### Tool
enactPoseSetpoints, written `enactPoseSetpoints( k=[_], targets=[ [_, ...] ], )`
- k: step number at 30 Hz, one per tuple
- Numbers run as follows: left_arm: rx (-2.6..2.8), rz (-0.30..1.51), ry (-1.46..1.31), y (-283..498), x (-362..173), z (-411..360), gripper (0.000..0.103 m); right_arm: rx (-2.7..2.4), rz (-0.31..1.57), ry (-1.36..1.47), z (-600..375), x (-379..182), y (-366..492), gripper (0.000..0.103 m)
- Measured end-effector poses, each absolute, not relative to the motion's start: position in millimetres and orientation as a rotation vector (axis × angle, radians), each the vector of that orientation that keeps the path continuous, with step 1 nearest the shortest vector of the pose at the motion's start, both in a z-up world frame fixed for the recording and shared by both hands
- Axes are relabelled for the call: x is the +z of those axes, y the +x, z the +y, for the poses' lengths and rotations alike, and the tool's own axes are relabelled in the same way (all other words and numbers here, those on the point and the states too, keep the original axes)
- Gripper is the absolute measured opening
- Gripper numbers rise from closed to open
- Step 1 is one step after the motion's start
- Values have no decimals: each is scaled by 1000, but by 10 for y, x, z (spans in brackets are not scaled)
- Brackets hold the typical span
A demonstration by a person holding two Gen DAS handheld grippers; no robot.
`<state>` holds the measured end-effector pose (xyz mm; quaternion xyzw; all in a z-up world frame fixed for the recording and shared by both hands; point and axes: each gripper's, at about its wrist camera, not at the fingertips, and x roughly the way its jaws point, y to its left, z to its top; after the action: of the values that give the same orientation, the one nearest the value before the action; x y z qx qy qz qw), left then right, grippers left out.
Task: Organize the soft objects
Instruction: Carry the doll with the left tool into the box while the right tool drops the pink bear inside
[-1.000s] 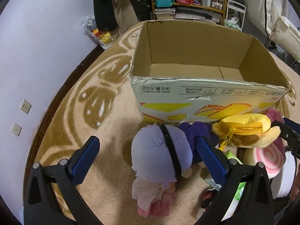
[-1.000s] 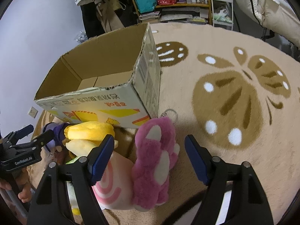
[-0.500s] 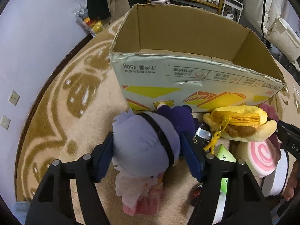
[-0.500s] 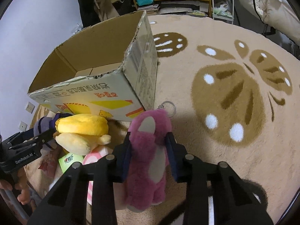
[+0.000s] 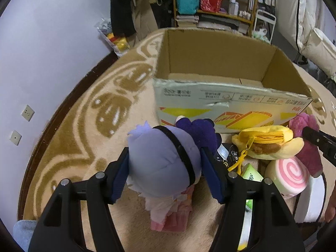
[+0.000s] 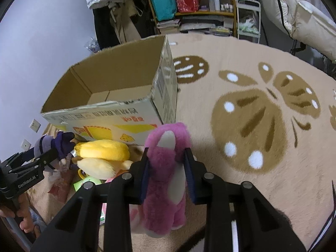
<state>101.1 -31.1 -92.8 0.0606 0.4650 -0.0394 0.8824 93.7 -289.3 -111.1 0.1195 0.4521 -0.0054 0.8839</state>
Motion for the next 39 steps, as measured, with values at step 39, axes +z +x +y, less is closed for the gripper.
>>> enactPoseSetpoints(
  k=[39],
  targets=[
    [-18, 572, 142, 1373, 367, -385, 65, 102, 629, 145, -2576, 103, 1187, 32]
  ],
)
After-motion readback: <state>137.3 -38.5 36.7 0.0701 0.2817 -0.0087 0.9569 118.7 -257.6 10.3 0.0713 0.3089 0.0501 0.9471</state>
